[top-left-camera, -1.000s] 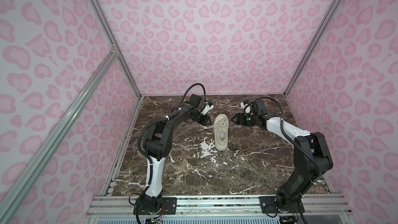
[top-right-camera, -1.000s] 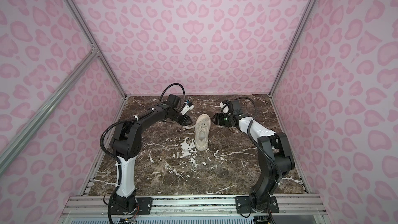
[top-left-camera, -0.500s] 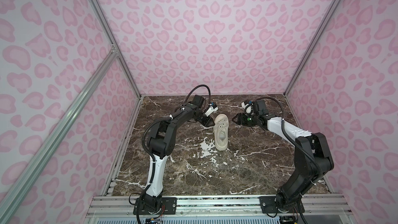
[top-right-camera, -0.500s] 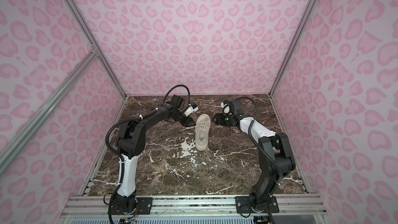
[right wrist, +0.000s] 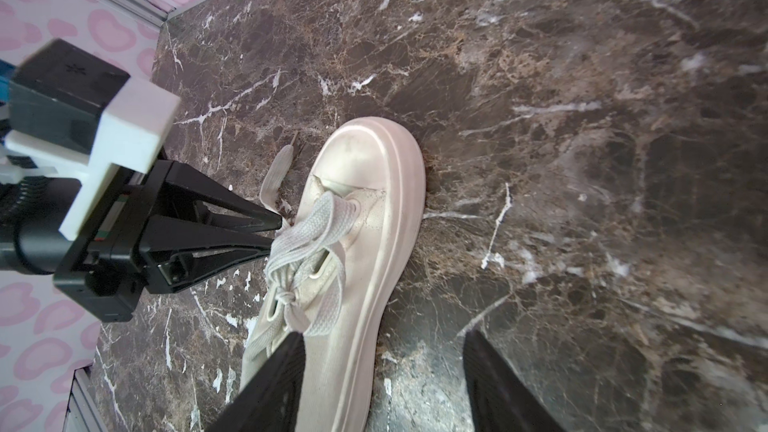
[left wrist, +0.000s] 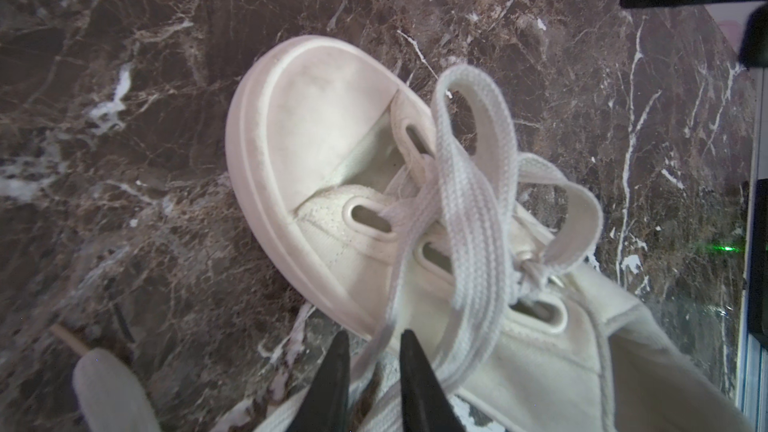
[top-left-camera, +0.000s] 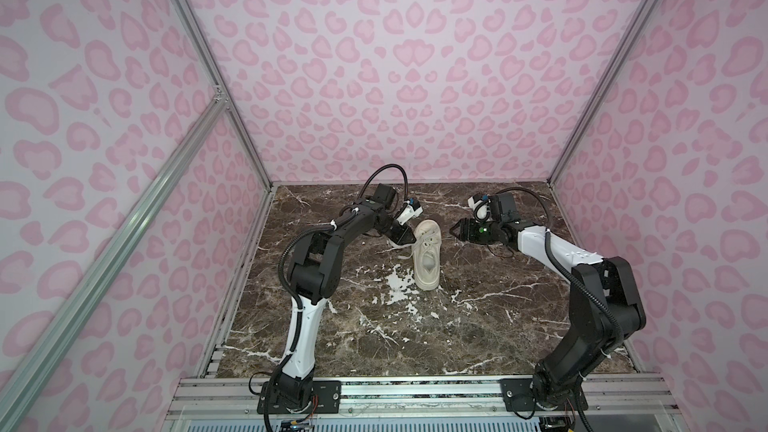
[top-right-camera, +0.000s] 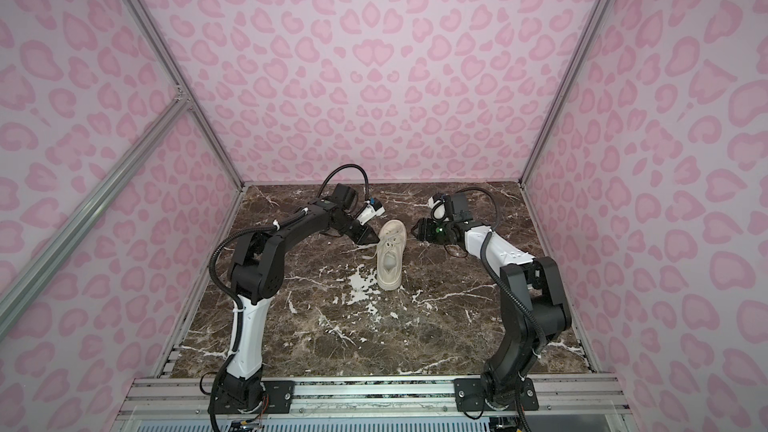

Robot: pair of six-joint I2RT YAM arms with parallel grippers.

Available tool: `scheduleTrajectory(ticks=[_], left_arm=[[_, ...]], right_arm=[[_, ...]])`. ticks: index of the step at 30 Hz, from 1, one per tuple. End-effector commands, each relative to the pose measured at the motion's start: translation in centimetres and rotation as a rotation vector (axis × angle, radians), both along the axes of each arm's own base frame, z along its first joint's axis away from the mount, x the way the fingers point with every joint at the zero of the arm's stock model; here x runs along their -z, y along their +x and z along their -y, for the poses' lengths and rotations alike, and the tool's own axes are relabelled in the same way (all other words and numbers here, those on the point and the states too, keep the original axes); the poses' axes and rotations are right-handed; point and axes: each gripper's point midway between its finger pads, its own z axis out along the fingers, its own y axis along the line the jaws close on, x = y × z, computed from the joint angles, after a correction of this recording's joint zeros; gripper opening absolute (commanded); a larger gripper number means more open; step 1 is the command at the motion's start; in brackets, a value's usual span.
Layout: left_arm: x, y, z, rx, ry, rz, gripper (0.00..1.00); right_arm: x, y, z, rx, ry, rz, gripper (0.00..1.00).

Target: Tie the shoes

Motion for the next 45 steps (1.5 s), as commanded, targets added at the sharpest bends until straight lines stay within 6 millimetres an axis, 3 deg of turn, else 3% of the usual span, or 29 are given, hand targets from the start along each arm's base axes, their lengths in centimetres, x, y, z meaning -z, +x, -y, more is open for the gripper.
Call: scheduleTrajectory(ticks=[1,8,16,22,26,33,38,45], left_arm=[[-0.1,-0.3,0.6,0.017,-0.022,-0.014,0.23],[-0.2,-0.2,0.3,0.007,0.002,0.001,0.04],[-1.7,-0.4,0.0,0.024,0.016,0.035,0.03],[-2.0,-0.7,0.0,0.031,0.022,0.036,0.03],[-2.3,-0.7,0.0,0.031,0.021,0.041,0.04],[-2.7,-0.7,0.2,0.034,0.016,0.05,0.04],[-2.9,-0.8,0.1,0.038,0.017,0.053,0.04],[-3.0,-0.9,0.1,0.049,0.018,0.06,0.04]], right_arm=[[0.3,-0.4,0.1,-0.002,-0.003,-0.012,0.62],[0.8,-0.8,-0.2,0.006,0.033,-0.026,0.62],[0.8,-0.7,-1.4,0.006,0.083,-0.026,0.62],[-2.1,1.1,-4.0,0.051,0.323,-0.037,0.46],[-2.7,1.5,-5.9,0.049,0.369,-0.052,0.35],[-1.6,1.1,-8.8,0.024,0.422,-0.116,0.17],[-0.8,1.2,-10.1,0.001,0.419,-0.143,0.15],[0.9,1.6,-10.0,0.013,0.387,-0.185,0.15]])
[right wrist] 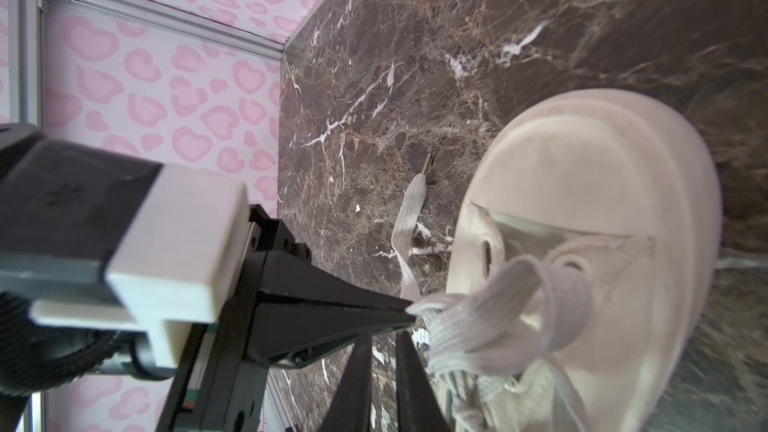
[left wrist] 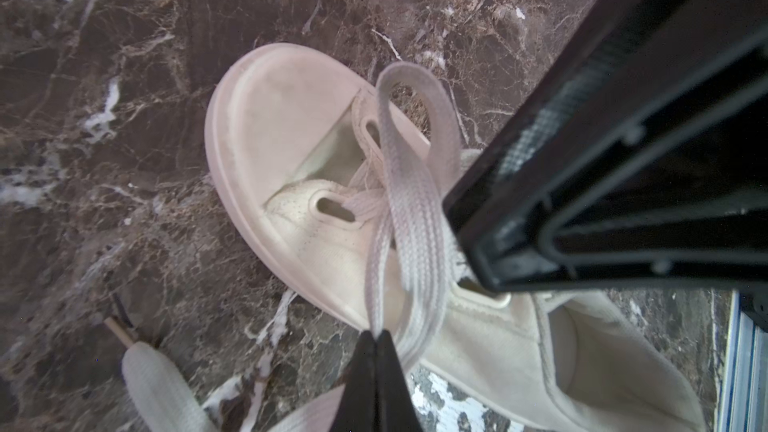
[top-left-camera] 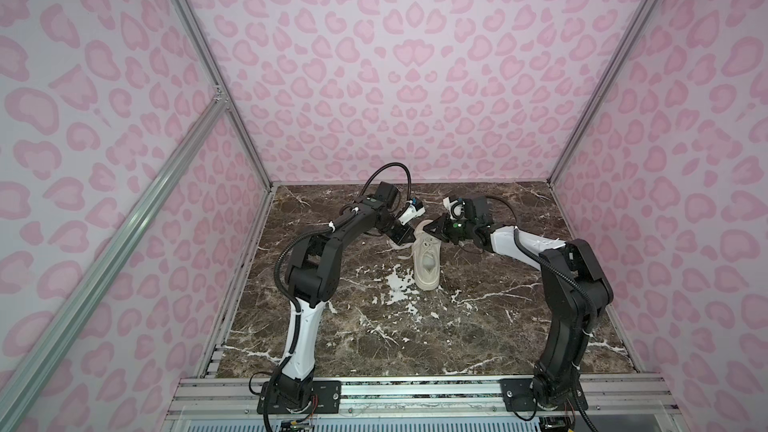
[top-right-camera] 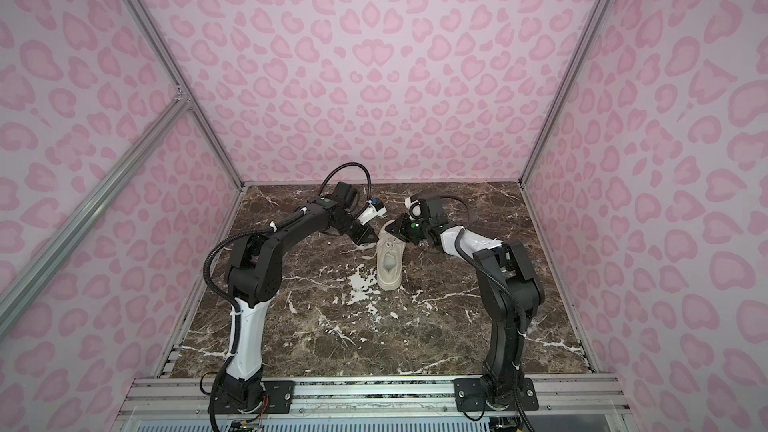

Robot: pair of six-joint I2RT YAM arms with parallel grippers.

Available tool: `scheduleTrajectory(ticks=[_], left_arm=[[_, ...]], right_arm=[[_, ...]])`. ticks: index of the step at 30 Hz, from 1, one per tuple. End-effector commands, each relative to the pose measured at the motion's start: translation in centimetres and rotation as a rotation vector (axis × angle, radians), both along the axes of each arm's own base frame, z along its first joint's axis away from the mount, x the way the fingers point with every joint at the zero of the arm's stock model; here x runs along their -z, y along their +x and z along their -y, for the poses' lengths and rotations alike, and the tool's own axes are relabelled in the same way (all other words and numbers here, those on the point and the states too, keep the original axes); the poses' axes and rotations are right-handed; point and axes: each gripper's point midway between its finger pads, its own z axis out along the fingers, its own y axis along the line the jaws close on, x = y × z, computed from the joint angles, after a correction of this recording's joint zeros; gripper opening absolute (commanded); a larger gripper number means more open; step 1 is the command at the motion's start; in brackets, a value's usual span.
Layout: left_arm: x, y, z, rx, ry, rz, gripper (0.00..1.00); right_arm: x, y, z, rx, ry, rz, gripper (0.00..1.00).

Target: Tie the shoes

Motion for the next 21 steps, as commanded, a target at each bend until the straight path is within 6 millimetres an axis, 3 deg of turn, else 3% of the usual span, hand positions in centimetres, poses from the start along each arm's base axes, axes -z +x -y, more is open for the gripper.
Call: scheduleTrajectory(ticks=[1,8,21], left_arm=[[-1.4,-0.2,0.2,0.025,-0.009,0.032,0.04],[-2.0,-0.4,0.3,0.069,-0.008,0.079,0.04],[-2.2,-2.5,0.9,0.248,0.038,0.171,0.04]], right_arm=[[1.0,0.1,0.2,0.001,-0.018,-0.024,0.15],[3.2,-0.3,1.3,0.016,-0.059,-0.085,0.14],[4.0,-0.4,1.6,0.013,-0.062,-0.103,0.13]])
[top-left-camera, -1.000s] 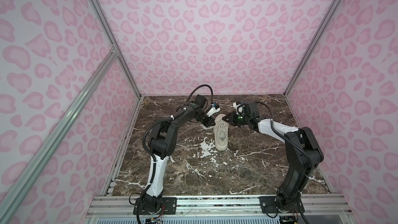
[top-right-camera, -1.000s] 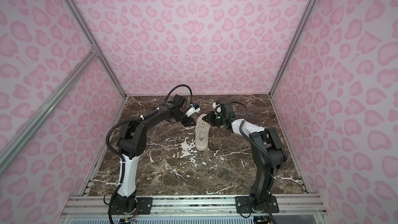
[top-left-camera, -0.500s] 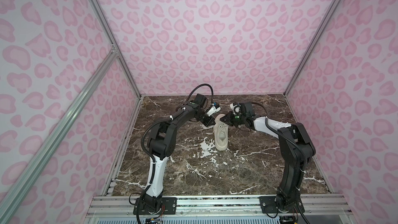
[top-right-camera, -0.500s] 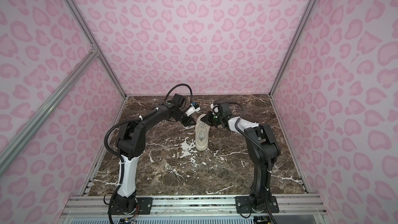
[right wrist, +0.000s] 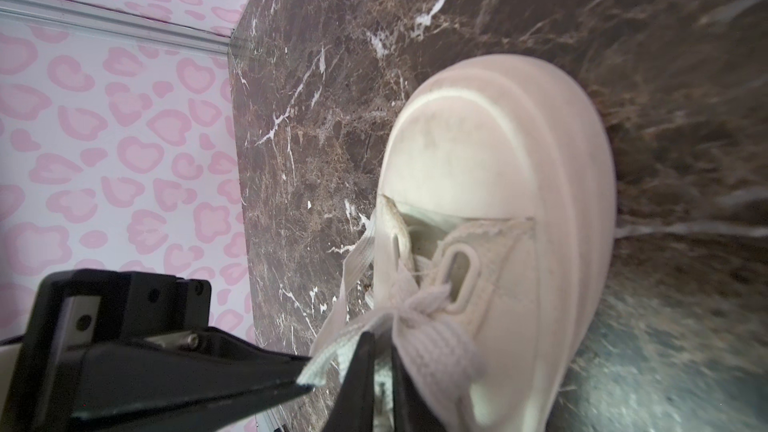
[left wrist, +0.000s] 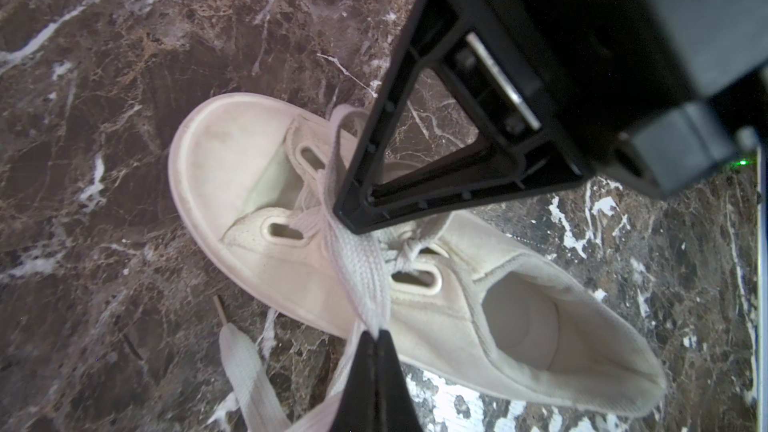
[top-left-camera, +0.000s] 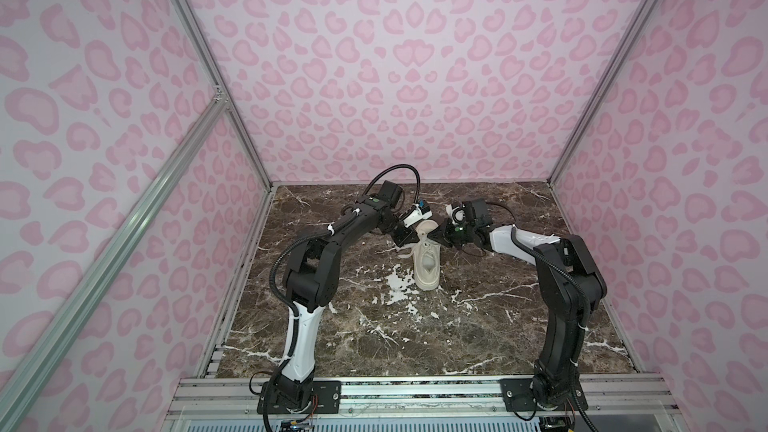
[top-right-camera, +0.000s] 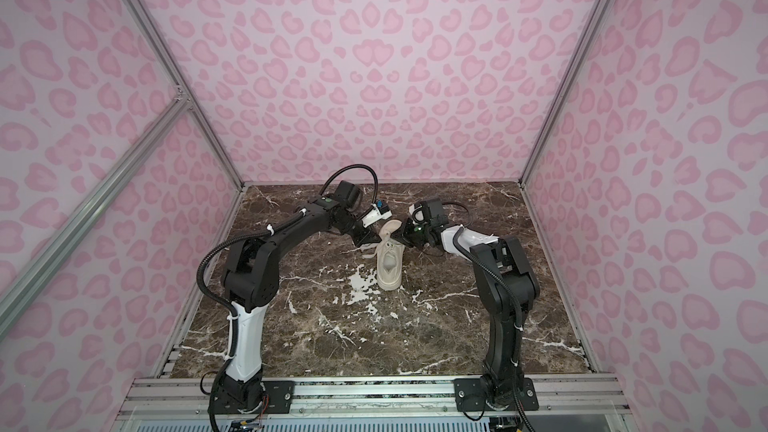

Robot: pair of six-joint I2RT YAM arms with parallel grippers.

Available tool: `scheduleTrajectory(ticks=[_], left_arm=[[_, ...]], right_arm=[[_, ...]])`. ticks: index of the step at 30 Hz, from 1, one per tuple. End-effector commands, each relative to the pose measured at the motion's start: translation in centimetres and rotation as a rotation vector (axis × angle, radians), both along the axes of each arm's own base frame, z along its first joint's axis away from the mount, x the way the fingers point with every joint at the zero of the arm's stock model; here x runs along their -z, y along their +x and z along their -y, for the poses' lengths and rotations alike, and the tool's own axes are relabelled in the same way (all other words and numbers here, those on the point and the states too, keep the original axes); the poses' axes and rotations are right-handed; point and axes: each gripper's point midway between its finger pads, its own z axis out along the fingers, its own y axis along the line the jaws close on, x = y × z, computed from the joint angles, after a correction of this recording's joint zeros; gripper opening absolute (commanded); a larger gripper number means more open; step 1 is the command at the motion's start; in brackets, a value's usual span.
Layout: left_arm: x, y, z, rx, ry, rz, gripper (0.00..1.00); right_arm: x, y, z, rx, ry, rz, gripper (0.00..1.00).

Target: Tie the shoes

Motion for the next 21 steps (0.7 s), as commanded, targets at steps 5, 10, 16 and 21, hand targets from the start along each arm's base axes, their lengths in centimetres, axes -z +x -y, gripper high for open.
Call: scheduleTrajectory(ticks=[5,10,16,21], left_arm=[[-1.5,-0.7,-0.1,0.115,0.021,0.103,0.03],[-2.4,-0.9,0.3,0.188,0.012,0.176,0.04],[-1.6,-1.1,0.5,0.259,0.085,0.205,0.04],[-1.5,-0.7,1.3,0.279,0.093,0.246,0.04]], right_arm=[[0.7,-0.3,0.1,-0.011,-0.009,-0.008,0.12],[0.6,-0.3,0.1,-0.011,-0.008,-0.006,0.12],[0.4,-0.4,0.0,-0.014,0.0,-0.002,0.11],[0.4,-0.4,0.1,-0.014,0.006,-0.004,0.11]])
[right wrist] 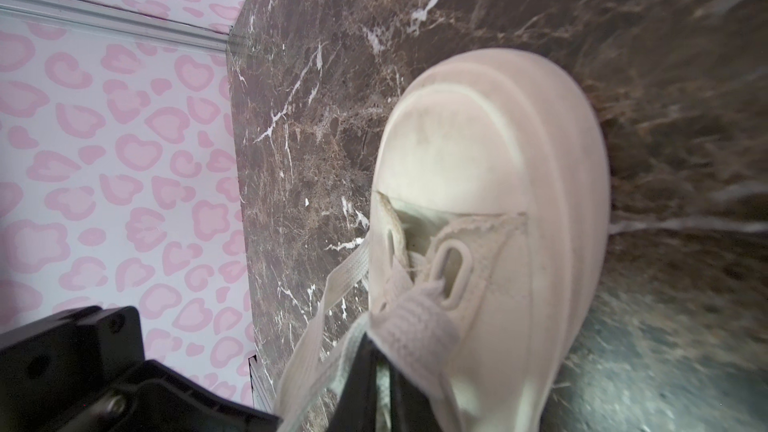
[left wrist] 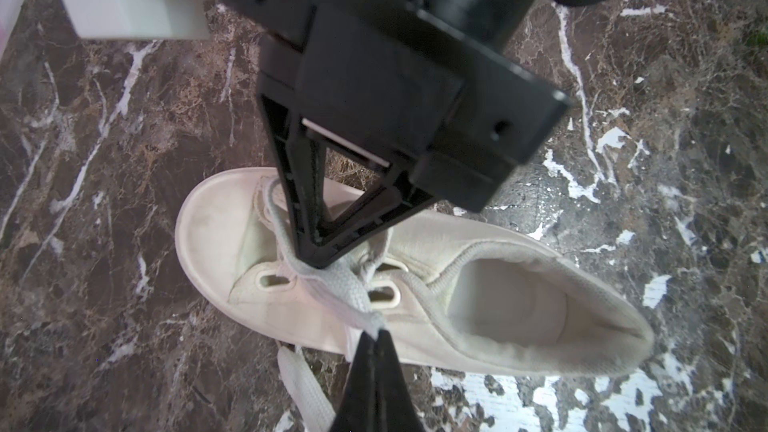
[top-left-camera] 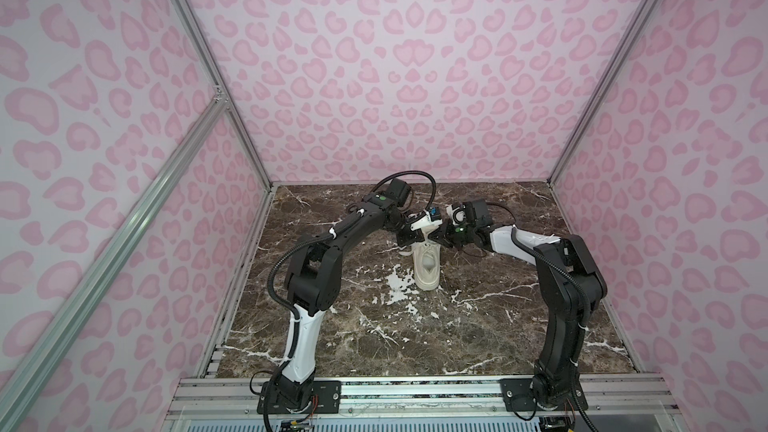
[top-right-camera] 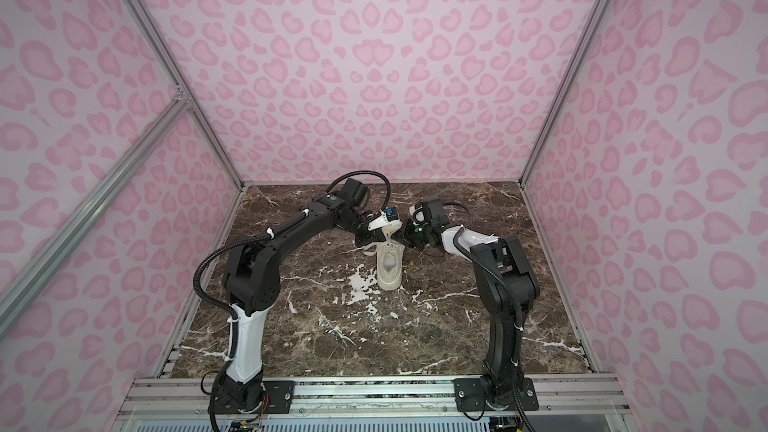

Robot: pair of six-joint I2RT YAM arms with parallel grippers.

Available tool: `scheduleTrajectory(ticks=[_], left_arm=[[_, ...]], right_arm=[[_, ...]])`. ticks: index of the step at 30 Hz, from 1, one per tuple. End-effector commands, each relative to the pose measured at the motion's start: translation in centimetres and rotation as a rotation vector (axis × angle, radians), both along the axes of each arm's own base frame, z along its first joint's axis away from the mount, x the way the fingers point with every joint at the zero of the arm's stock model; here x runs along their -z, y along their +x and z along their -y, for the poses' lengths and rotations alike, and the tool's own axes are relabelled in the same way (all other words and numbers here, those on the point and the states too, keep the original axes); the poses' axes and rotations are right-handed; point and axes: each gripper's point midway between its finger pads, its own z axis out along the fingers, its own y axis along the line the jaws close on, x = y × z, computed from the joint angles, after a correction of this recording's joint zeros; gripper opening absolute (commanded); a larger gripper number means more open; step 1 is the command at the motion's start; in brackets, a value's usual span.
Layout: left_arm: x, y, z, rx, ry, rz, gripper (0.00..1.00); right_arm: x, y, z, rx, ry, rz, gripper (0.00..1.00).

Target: Tie the shoes

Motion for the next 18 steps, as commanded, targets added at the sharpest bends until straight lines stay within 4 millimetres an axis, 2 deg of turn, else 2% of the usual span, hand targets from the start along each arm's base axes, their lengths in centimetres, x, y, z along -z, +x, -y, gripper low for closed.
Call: scheduleTrajectory(ticks=[1,9,18], left_arm=[[0.2,0.3,0.2,0.035,0.026,0.04,0.04],[0.8,1.5,1.3,0.014,0.044,0.046,0.04],[1.0,0.6,1.9,0.055,0.024,0.024,0.04]], right_arm=[[0.2,-0.1,0.0,-0.006,0.005,0.0,0.11],[-0.1,0.0,0.2,-0.003,0.014,0.006,0.11],[-0.5,0.2,0.3,0.008,0.05,0.012,0.11]])
